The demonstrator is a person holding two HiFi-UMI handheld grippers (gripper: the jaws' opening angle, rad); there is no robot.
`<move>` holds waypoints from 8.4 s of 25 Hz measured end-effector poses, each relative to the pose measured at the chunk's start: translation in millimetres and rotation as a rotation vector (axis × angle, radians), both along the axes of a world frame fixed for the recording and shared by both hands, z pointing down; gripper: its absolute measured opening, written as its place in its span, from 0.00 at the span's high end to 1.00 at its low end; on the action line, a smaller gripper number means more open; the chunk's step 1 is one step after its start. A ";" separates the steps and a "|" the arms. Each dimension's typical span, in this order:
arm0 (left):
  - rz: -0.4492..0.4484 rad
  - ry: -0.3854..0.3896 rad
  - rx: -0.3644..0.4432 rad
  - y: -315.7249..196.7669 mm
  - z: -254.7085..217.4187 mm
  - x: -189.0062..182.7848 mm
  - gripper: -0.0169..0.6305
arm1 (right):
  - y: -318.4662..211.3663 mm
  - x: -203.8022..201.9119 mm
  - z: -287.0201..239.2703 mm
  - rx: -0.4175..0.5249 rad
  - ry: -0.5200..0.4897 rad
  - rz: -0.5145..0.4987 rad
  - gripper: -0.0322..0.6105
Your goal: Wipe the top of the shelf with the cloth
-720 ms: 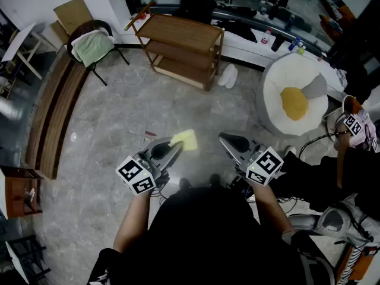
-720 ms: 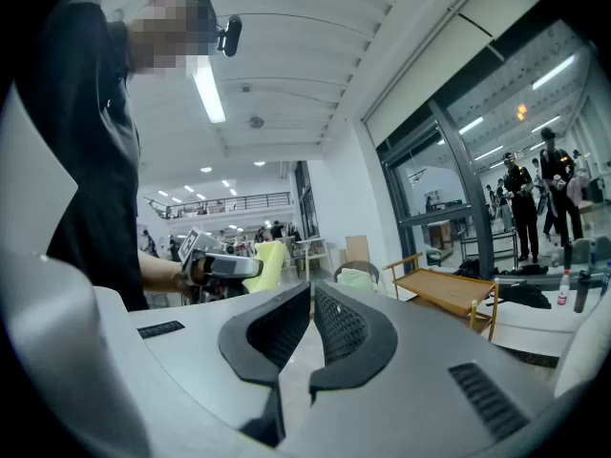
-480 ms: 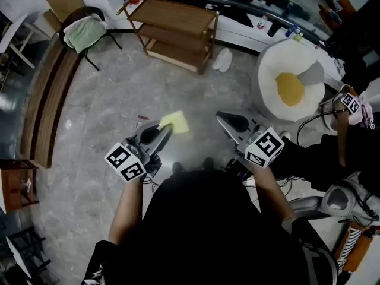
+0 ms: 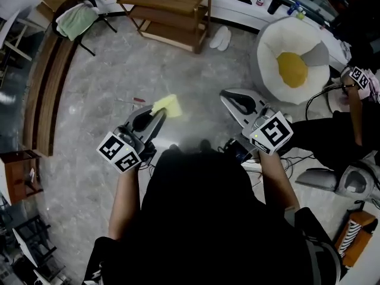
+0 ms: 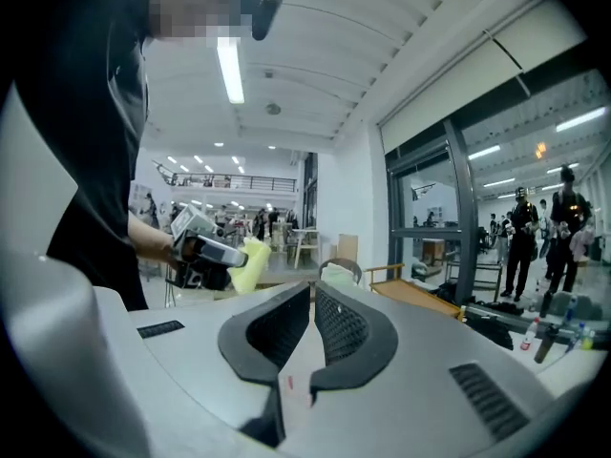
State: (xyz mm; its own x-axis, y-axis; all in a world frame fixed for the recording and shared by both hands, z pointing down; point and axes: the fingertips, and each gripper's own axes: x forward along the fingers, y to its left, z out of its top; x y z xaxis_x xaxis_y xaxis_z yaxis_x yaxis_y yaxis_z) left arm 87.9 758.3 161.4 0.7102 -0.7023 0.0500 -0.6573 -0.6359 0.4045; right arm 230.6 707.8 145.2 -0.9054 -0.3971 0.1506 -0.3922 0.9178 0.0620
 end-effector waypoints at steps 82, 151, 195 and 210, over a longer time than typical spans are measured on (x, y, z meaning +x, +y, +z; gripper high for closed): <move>0.496 0.102 -0.267 -772.8 100.0 -90.9 0.92 | -761.2 -129.7 74.9 -0.232 0.034 0.353 0.91; 0.436 -0.564 -0.599 -914.7 376.6 -101.8 0.92 | -849.3 -187.9 275.2 -0.314 0.006 0.299 0.91; -0.384 -0.812 -0.642 -1023.4 379.4 -479.0 0.92 | -844.3 -228.6 282.2 -0.349 0.040 0.278 0.91; 0.259 -0.352 -0.644 -886.2 342.7 -71.7 0.92 | -819.5 -70.4 279.5 -0.341 0.015 0.468 0.91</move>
State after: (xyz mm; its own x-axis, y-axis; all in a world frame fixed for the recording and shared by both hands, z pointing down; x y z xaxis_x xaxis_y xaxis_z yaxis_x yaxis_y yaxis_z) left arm 16.2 -127.9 504.1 0.7146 -0.2716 0.6447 -0.6778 -0.4971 0.5418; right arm 160.2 -111.7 424.8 -0.6419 -0.6811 0.3522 -0.7624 0.6160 -0.1983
